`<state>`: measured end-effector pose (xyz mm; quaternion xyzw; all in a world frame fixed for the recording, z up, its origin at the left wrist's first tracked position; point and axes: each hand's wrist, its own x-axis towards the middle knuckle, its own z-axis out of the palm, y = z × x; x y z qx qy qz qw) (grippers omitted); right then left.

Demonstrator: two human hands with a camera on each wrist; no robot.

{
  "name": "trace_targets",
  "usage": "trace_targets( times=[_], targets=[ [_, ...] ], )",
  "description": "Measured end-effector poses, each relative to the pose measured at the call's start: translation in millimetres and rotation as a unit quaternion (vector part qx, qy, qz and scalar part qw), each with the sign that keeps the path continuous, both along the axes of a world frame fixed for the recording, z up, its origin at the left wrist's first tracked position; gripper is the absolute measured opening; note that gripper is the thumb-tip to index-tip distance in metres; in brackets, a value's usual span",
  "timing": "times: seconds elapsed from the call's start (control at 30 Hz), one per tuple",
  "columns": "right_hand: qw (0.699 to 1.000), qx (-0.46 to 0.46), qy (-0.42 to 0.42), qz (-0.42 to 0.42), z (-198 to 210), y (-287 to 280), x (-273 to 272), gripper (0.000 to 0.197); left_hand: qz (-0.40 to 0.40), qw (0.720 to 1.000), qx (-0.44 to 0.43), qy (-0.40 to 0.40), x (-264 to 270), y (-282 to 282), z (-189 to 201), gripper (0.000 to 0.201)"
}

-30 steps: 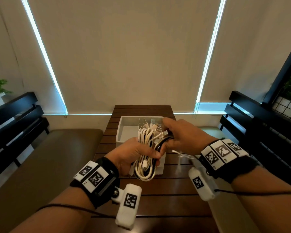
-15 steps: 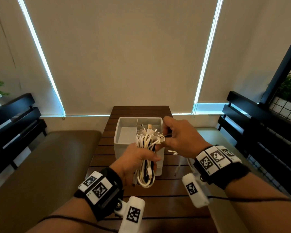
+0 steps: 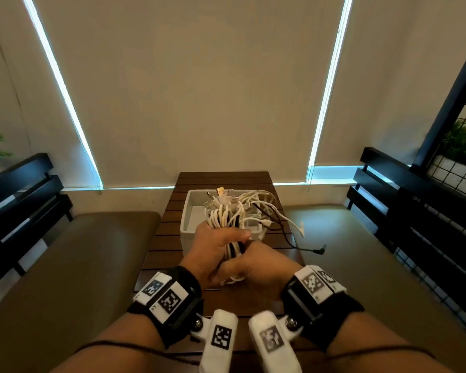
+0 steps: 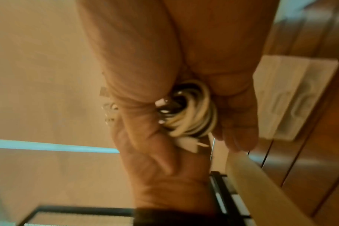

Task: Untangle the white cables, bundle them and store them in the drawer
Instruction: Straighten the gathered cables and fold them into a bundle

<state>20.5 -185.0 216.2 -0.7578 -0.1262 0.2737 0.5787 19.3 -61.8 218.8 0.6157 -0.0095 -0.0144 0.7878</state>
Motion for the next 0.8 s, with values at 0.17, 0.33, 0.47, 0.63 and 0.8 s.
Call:
trace_targets(
  times=[0.17, 0.33, 0.47, 0.63, 0.8],
  targets=[
    [0.999, -0.026, -0.015, -0.037, -2, 12, -1, 0.033, -0.012, 1.000, -0.012, 0.022, -2, 0, -7, 0.030],
    [0.990, 0.049, -0.029, -0.126, 6, 17, -18, 0.027, -0.055, 0.996, -0.060, 0.038, 0, 2, -3, 0.033],
    [0.994, 0.020, -0.026, -0.107, -2, 21, -17, 0.042, -0.103, 0.991, -0.060, 0.059, -3, 6, -2, 0.017],
    [0.985, -0.148, -0.049, 0.073, 20, -1, -18, 0.032, -0.089, 0.994, -0.026, 0.055, 4, 18, -4, 0.028],
    [0.927, -0.253, -0.274, -0.036, 53, -17, -21, 0.025, -0.080, 0.996, 0.026, 0.023, 10, 31, 2, 0.028]
  ],
)
